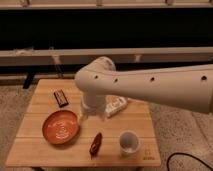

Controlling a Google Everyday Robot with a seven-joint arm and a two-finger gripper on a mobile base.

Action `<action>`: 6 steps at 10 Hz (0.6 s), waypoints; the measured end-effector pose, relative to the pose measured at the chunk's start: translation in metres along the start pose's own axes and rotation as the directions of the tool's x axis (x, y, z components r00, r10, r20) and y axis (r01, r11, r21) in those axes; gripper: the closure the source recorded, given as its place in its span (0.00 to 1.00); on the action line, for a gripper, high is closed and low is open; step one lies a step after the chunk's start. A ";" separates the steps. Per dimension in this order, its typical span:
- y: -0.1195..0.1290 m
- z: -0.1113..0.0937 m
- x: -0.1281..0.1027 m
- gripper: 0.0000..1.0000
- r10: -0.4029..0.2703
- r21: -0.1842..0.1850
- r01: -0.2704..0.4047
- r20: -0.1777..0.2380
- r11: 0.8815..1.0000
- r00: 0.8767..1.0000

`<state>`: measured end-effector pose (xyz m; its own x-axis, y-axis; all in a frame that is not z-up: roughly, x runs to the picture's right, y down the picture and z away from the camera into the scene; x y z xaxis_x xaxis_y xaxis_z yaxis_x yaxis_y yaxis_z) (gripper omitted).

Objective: Move the arm in a circular motion

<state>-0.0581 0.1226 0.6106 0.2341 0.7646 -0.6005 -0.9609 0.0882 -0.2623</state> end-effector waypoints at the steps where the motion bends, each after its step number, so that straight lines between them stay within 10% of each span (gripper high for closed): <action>1: -0.012 -0.001 -0.005 0.35 0.005 0.001 -0.005 0.000 1.000 1.000; 6: -0.016 -0.001 -0.007 0.35 0.010 -0.001 -0.010 0.003 1.000 1.000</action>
<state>-0.0440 0.1152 0.6177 0.2238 0.7675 -0.6007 -0.9632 0.0800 -0.2566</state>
